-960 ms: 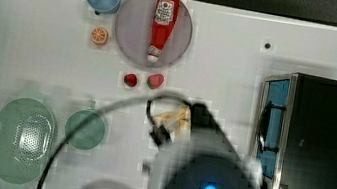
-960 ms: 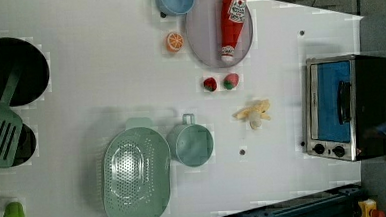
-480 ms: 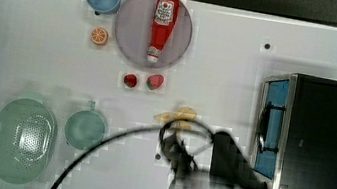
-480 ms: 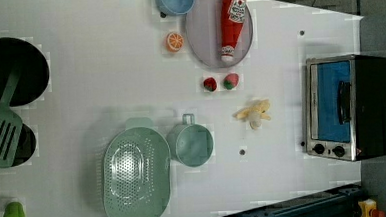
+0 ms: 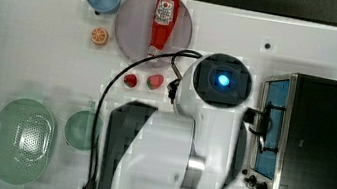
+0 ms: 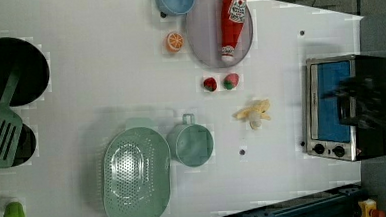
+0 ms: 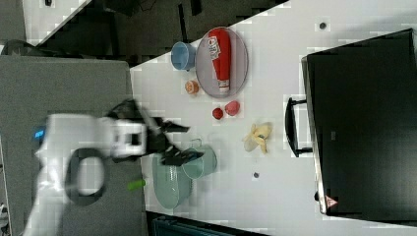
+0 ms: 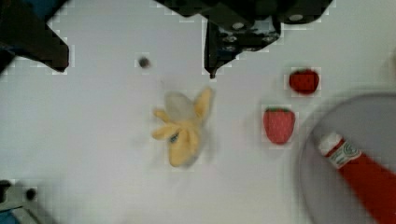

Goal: Pick banana from table and place on oven.

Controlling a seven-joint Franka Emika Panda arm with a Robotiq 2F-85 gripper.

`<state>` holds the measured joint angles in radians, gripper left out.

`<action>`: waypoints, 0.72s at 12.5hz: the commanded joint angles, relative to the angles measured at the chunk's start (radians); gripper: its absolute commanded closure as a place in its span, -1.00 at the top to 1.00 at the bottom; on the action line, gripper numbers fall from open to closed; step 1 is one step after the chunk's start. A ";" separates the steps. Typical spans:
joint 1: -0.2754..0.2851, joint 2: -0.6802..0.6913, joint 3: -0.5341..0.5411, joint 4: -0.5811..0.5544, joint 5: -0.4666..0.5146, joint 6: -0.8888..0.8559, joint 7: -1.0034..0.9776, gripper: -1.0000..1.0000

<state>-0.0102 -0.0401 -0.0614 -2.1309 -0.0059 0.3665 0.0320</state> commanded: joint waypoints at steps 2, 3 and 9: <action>-0.011 0.040 0.020 -0.091 -0.022 0.196 0.038 1.00; -0.011 0.063 0.020 -0.131 -0.022 0.263 0.038 1.00; -0.010 0.223 0.027 -0.293 -0.022 0.587 0.038 1.00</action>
<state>-0.0158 0.1404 -0.0407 -2.4121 -0.0390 0.9492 0.0324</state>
